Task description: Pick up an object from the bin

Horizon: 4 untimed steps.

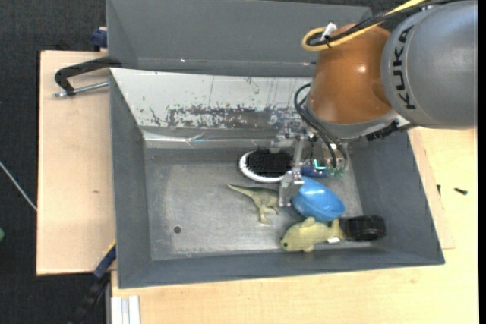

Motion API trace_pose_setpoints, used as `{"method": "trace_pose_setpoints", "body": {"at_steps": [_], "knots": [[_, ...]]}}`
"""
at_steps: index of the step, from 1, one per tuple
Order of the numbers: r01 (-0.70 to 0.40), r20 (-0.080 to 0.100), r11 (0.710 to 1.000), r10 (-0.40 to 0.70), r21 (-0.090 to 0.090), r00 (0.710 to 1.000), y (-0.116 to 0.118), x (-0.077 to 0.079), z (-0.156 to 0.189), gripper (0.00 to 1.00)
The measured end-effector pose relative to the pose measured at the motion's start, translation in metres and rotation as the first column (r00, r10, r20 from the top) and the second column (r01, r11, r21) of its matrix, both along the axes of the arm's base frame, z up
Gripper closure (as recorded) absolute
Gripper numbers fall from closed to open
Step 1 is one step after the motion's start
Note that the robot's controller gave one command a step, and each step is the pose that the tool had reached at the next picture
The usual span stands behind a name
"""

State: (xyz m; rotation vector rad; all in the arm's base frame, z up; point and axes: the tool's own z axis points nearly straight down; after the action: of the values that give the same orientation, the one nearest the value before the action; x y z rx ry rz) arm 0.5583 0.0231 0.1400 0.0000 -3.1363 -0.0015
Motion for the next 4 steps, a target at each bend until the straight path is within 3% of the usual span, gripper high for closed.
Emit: {"method": "trace_pose_setpoints", "body": {"at_steps": [1, 2, 3, 4], "knots": [[-0.225, 0.015, 0.974, 0.225, 0.001, 0.974, 0.000, 0.012, -0.066, 0.00], [-0.487, 0.017, 0.873, 0.487, -0.006, 0.873, 0.031, -0.015, -0.066, 0.00], [-0.486, 0.018, 0.874, 0.486, -0.005, 0.874, 0.031, -0.015, -0.065, 1.00], [-0.526, 0.017, 0.850, 0.526, -0.005, 0.850, 0.031, -0.009, 0.049, 1.00]]}}
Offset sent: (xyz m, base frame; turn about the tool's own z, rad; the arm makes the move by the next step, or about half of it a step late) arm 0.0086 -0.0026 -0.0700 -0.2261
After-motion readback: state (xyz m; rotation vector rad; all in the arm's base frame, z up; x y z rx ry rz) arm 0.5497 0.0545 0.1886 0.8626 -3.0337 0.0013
